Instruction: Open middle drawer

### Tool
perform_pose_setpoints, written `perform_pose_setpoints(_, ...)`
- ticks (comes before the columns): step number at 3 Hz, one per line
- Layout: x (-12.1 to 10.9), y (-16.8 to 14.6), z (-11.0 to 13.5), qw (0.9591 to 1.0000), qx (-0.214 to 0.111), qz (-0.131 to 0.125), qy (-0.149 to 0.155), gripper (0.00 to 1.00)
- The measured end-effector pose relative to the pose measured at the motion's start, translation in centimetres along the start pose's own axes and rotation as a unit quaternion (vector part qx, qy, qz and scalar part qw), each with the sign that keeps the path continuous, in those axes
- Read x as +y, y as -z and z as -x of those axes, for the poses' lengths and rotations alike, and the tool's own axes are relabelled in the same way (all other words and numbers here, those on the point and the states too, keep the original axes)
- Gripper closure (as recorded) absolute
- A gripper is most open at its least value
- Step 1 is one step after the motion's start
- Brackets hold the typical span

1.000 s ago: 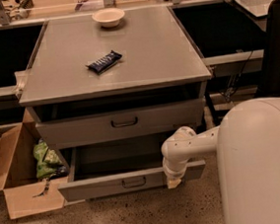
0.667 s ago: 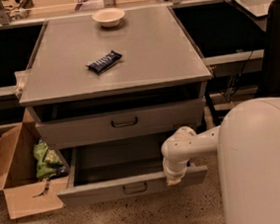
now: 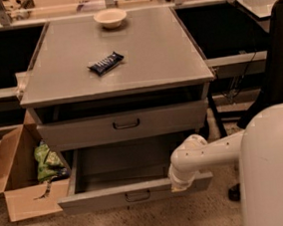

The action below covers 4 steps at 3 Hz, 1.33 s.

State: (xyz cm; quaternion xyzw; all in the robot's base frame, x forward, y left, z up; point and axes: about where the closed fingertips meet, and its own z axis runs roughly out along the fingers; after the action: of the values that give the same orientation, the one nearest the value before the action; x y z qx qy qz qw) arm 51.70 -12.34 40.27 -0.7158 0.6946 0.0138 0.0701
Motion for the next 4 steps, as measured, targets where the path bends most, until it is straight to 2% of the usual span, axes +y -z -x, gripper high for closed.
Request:
perform_pose_setpoints(1,-0.02,-0.09,0.0,1.0,0.0,0.0,0.0,0.83)
perform_pose_setpoints(2,-0.02,-0.09,0.0,1.0,0.0,0.0,0.0,0.6)
perform_pose_setpoints(3,-0.02,-0.09,0.0,1.0,0.0,0.0,0.0,0.37)
perform_pose_setpoints(4,-0.01,-0.09,0.0,1.0,0.0,0.0,0.0,0.07)
